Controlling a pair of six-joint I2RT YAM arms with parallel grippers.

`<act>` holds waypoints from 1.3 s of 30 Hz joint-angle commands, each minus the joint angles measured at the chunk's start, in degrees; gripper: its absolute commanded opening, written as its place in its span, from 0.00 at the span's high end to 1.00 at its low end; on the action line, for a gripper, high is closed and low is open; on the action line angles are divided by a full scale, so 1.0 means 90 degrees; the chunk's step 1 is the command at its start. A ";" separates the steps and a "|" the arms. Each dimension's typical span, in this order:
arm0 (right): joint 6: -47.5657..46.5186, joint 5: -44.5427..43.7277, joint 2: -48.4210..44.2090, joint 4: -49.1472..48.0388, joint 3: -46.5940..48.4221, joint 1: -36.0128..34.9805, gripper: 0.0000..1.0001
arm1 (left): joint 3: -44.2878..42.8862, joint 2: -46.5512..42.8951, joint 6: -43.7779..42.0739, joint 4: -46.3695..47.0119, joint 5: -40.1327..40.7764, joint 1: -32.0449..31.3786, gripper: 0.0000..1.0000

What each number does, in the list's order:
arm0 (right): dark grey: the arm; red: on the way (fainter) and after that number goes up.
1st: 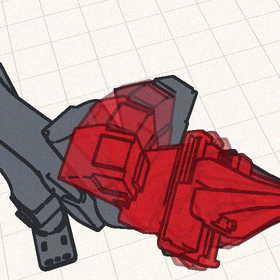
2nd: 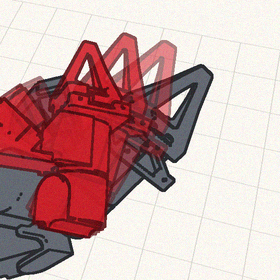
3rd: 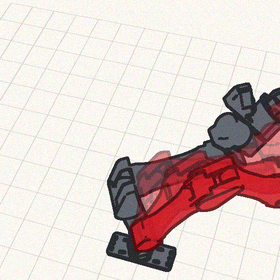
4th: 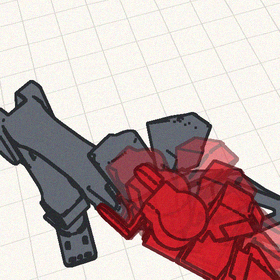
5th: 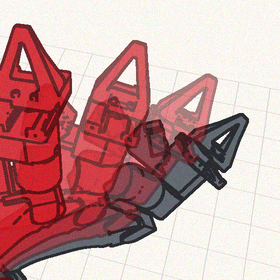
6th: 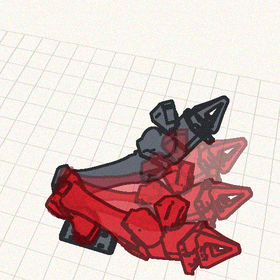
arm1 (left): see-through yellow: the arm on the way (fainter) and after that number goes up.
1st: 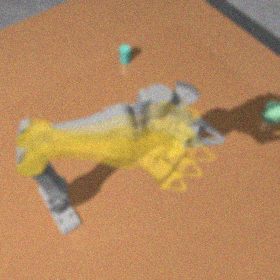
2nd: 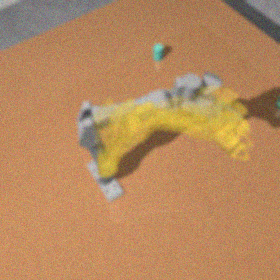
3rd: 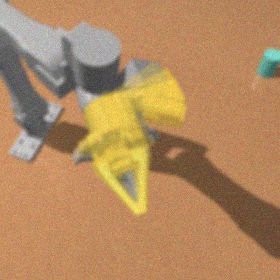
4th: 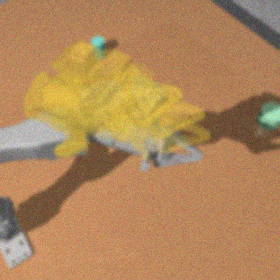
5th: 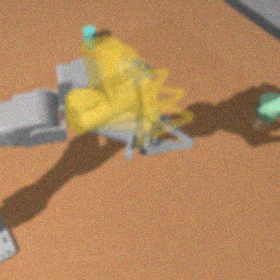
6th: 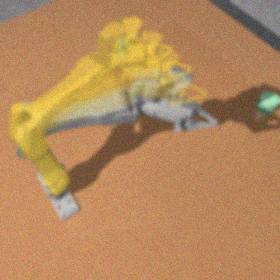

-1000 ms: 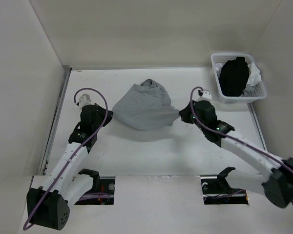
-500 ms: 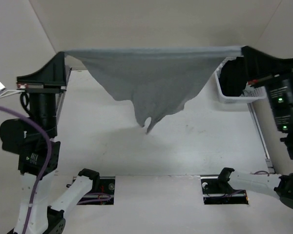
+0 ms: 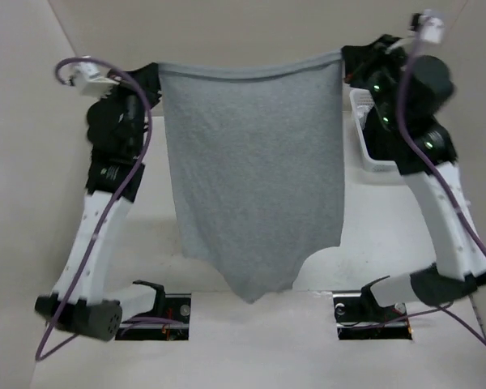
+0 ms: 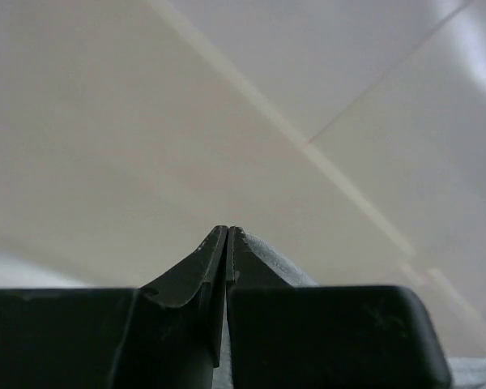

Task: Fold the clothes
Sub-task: Flatten the tank top out

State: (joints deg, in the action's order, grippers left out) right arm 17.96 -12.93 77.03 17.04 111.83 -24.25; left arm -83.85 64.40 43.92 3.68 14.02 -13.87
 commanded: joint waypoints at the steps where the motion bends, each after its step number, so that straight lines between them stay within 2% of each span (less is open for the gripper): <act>1: 0.0817 0.1220 0.0774 -0.0144 -0.0346 0.0559 0.99 | 0.0460 0.0985 0.0304 0.0215 -0.0111 0.0441 1.00; 5: 0.0973 0.1524 0.1867 -0.0058 0.0520 0.0931 0.99 | -0.0485 0.2294 0.0559 0.0128 -0.0590 0.0716 1.00; 9: 0.1052 0.1749 0.2845 0.0595 0.2111 0.1098 0.99 | -0.1667 0.2902 0.0423 -0.0252 -0.0679 0.0697 1.00; 14: 0.1023 0.1759 0.3062 0.0939 0.3237 0.1069 0.99 | -0.2040 0.2669 0.0247 -0.0292 -0.0679 0.0784 1.00; 19: 0.0984 0.1671 0.2292 0.0978 0.2801 0.1059 0.99 | -0.1690 0.1986 0.0130 -0.0195 -0.0630 0.0804 1.00; 22: 0.0964 0.1583 0.1317 0.0609 0.1447 0.1030 0.99 | -0.1028 0.1401 0.0032 -0.0029 -0.0523 0.0629 1.00; 26: 0.1100 0.1505 -0.0333 -0.0338 -0.1490 0.0884 0.99 | 0.0505 0.0463 -0.0075 0.0352 -0.0201 0.0248 1.00; 32: 0.1403 0.1037 -0.2628 -0.1130 -0.5720 0.0065 0.99 | 0.3862 -0.1536 0.0129 0.0334 0.0160 -0.0299 1.00; 35: 0.1627 0.0929 -0.3517 -0.1083 -0.7099 -0.0560 0.99 | 0.5261 -0.2913 0.0334 -0.0493 0.0239 -0.0397 1.00; 39: 0.2271 0.0569 -0.4534 -0.0508 -0.8517 -0.1721 1.00 | 0.6113 -0.4526 0.0461 -0.2369 0.0220 -0.0436 1.00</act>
State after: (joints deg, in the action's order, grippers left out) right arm 33.47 -4.36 42.17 13.23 38.59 -34.54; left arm -30.17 31.66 46.52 -9.96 14.52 -17.65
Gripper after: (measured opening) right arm 0.009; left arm 0.010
